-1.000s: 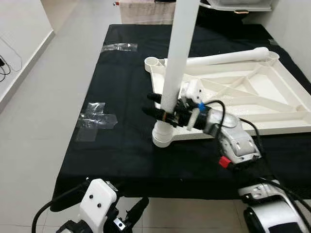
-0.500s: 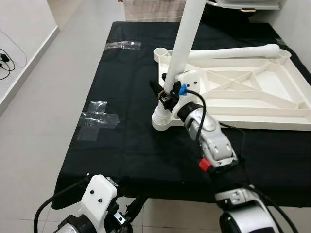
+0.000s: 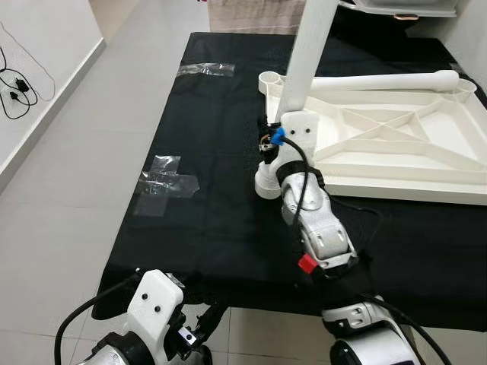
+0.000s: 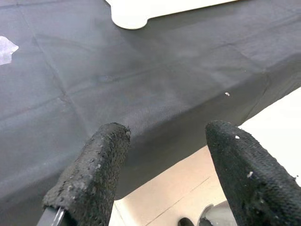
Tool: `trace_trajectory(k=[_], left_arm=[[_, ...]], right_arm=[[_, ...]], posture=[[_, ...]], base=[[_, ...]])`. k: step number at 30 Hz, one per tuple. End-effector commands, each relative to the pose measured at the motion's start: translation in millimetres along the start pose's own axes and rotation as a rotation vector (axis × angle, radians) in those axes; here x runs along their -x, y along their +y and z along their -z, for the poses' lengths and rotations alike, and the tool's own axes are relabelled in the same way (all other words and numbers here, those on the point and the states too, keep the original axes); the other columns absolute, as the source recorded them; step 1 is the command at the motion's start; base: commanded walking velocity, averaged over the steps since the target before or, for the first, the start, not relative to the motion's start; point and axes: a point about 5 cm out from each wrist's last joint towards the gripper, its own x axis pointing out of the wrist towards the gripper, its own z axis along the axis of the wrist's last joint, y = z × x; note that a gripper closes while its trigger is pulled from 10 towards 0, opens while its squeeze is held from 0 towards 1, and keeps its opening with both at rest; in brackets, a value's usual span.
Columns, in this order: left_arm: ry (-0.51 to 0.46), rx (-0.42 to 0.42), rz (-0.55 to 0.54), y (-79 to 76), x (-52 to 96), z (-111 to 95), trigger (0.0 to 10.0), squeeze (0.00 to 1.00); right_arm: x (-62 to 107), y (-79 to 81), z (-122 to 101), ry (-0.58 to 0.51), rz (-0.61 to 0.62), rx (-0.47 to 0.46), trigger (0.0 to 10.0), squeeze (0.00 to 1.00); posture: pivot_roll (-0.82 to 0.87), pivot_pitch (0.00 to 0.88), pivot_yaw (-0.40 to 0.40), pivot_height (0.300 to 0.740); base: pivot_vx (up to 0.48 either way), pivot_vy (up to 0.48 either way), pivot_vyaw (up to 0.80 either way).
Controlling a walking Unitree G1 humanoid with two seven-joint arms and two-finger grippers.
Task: Building children table
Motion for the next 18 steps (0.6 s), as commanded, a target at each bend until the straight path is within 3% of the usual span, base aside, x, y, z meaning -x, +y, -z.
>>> trace_trajectory(k=[1, 7, 9, 11, 17, 18], left_arm=[[0.012, 0.006, 0.002, -1.3, -0.6, 3.9, 10.0, 0.00], [0.005, 0.012, -0.001, -2.0, -2.5, 4.4, 10.0, 0.00], [0.002, 0.012, -0.003, -2.8, -3.1, 4.5, 10.0, 0.00], [0.001, 0.009, -0.004, -2.9, -2.7, 4.3, 10.0, 0.00], [0.007, 0.007, -0.009, -2.1, -1.3, 5.2, 10.0, 0.00], [0.006, 0.005, -0.009, -1.9, -1.3, 5.1, 10.0, 0.00]], right_arm=[[7.8, -15.1, 50.9, 0.247, 0.106, 0.044, 10.0, 0.00], [4.8, -10.8, 41.5, 0.202, 0.185, 0.132, 10.0, 0.00], [6.8, -7.2, 46.1, 0.250, 0.205, 0.051, 10.0, 0.00], [10.7, -7.6, 58.0, 0.359, 0.244, -0.094, 10.0, 0.00], [16.1, -5.9, 74.2, 0.469, 0.218, -0.206, 10.0, 0.00], [16.0, -2.1, 76.1, 0.484, 0.159, -0.247, 10.0, 0.00]], posture=[[0.19, 0.212, -0.057, 0.740], [0.18, 0.210, -0.066, 0.740], [0.18, 0.208, -0.075, 0.740], [0.18, 0.207, -0.077, 0.740], [0.19, 0.210, -0.079, 0.740], [0.19, 0.209, -0.077, 0.740]], base=[[0.000, 0.000, 0.00], [0.000, 0.000, 0.00], [0.000, 0.000, 0.00], [0.000, 0.000, 0.00], [0.000, 0.000, 0.00], [0.000, 0.000, 0.00]])
